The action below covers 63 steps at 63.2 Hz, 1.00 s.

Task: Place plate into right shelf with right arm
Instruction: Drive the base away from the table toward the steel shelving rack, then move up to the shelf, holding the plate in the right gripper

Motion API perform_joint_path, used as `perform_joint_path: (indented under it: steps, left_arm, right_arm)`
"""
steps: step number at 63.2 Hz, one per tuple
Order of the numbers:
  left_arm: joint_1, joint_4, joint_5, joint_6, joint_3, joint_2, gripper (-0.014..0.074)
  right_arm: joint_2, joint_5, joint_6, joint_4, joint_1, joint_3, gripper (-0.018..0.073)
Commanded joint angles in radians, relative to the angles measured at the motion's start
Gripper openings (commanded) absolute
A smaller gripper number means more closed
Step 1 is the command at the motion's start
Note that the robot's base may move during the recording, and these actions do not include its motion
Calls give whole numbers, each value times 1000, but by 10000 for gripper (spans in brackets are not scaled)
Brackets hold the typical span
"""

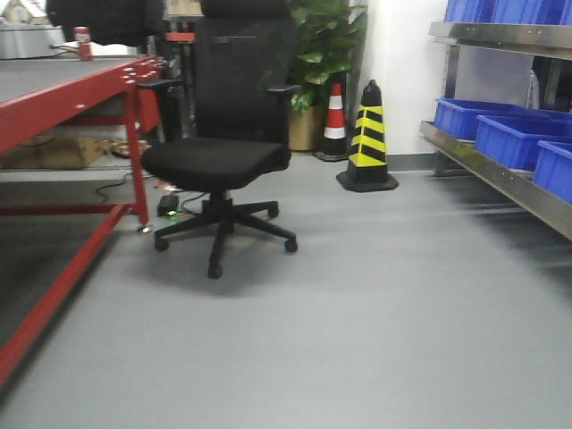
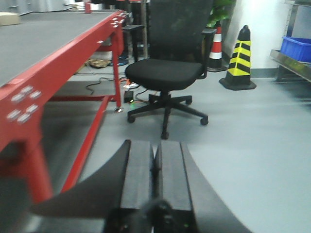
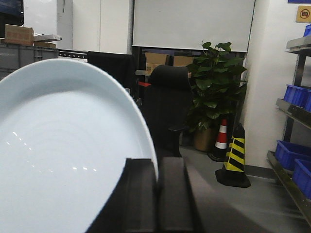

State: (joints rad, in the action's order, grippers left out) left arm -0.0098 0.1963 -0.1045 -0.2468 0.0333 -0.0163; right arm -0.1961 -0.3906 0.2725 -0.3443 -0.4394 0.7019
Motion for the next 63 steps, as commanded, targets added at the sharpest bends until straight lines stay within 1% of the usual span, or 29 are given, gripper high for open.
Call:
perform_joint_path:
  steps: [1, 63]
  left_arm:
    - [0, 4, 80, 2, 7, -9, -47]
    - [0, 4, 76, 2, 7, -7, -47]
  right_arm:
    - [-19, 88, -1, -18, 4, 26, 55]
    - [-19, 88, -1, -18, 4, 26, 55]
